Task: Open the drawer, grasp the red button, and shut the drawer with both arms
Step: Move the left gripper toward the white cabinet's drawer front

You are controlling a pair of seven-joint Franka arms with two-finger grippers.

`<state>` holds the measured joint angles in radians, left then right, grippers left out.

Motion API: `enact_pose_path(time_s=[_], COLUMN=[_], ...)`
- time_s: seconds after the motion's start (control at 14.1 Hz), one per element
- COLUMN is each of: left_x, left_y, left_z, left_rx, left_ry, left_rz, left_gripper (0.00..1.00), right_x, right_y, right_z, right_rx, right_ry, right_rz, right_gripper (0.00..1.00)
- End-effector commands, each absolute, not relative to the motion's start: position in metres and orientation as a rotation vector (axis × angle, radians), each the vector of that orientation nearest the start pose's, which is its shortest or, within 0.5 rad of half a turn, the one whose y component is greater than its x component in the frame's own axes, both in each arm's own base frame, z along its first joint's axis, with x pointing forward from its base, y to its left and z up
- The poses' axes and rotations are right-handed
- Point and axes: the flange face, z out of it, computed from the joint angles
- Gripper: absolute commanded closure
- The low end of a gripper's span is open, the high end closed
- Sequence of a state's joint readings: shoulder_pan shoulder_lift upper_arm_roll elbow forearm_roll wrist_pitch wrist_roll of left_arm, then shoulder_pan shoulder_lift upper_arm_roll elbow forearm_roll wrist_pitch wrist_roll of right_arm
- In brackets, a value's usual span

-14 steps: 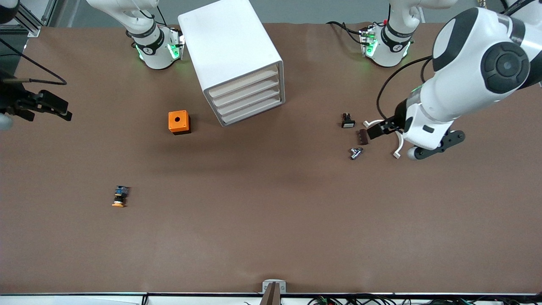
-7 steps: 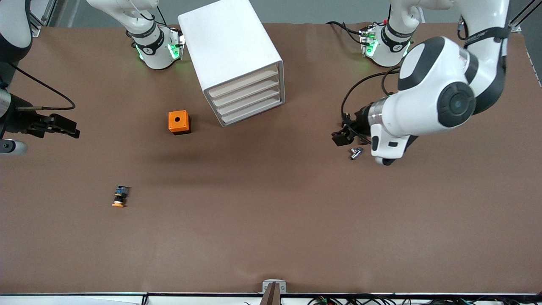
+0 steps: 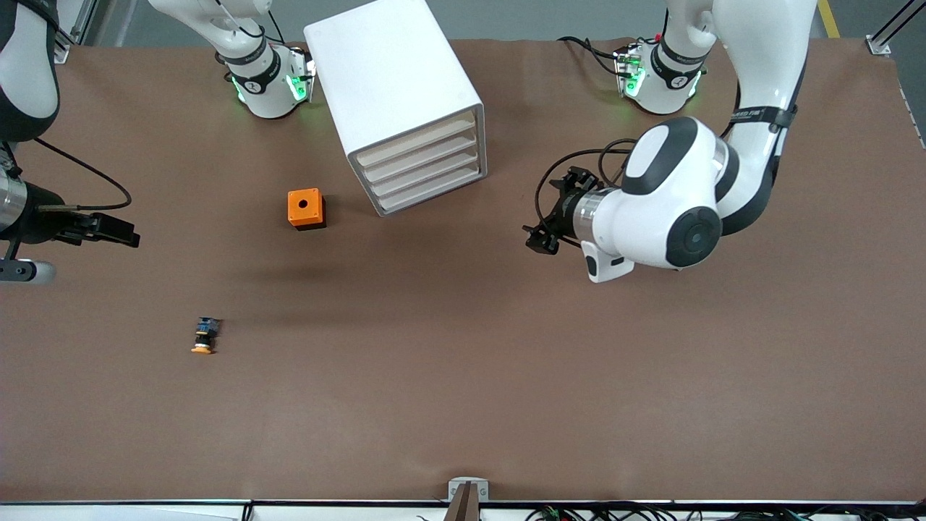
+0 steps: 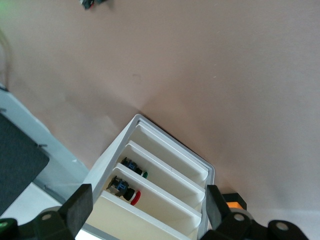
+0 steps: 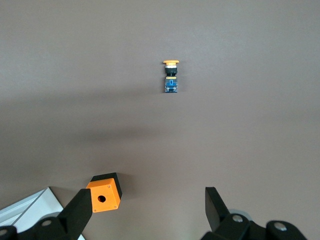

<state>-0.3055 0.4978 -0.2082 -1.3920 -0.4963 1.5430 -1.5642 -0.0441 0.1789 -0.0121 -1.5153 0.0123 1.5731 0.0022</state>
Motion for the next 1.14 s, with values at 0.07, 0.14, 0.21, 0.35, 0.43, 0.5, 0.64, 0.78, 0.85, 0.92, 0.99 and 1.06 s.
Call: enact_pose_path(time_s=[0.07,0.14,0.21,0.35,0.43,0.5,0.64,0.78,0.85,0.92,0.99,1.06], left_x=[0.564,0.559,0.556,0.545,0.540,0.535,0.535,0.533,0.531,0.525,0.521,0.518], left_y=[-0.376,-0.386,-0.393,-0.410,-0.418,-0.424,-0.427,-0.428,-0.429,-0.434,-0.436,-0.436], left_z=[0.382,0.373,0.365,0.350,0.341,0.330,0.318,0.297,0.287,0.278,0.264,0.250], left_rx=[-2.177,-2.098,-2.046,-1.938,-1.885,-1.832,-1.735,-1.546,-1.486,-1.448,-1.380,-1.303], left_ry=[-1.786,-1.804,-1.809,-1.810,-1.808,-1.802,-1.806,-1.832,-1.833,-1.810,-1.799,-1.803], left_rz=[1.197,1.260,1.295,1.343,1.359,1.369,1.445,1.474,1.469,1.476,1.476,1.461], left_gripper=[0.00,0.00,0.00,0.00,0.00,0.00,0.00,0.00,0.00,0.00,0.00,0.00], right_x=[0.602,0.602,0.602,0.602,0.602,0.602,0.603,0.602,0.602,0.602,0.602,0.602], right_y=[-0.028,-0.026,-0.024,-0.017,-0.009,-0.006,-0.006,-0.009,-0.009,-0.009,-0.009,-0.009], right_z=[0.553,0.553,0.553,0.552,0.552,0.552,0.552,0.552,0.552,0.552,0.552,0.552], right_rx=[-3.124,-3.124,-3.121,-3.110,-3.110,-3.111,-3.111,-3.110,-3.110,-3.110,-3.110,-3.110], right_ry=[0.077,0.073,0.073,0.057,0.038,0.033,0.033,0.038,0.038,0.038,0.038,0.038], right_rz=[0.180,0.180,0.179,0.186,0.181,0.181,0.179,0.181,0.181,0.181,0.181,0.181], right_gripper=[0.00,0.00,0.00,0.00,0.00,0.00,0.00,0.00,0.00,0.00,0.00,0.00])
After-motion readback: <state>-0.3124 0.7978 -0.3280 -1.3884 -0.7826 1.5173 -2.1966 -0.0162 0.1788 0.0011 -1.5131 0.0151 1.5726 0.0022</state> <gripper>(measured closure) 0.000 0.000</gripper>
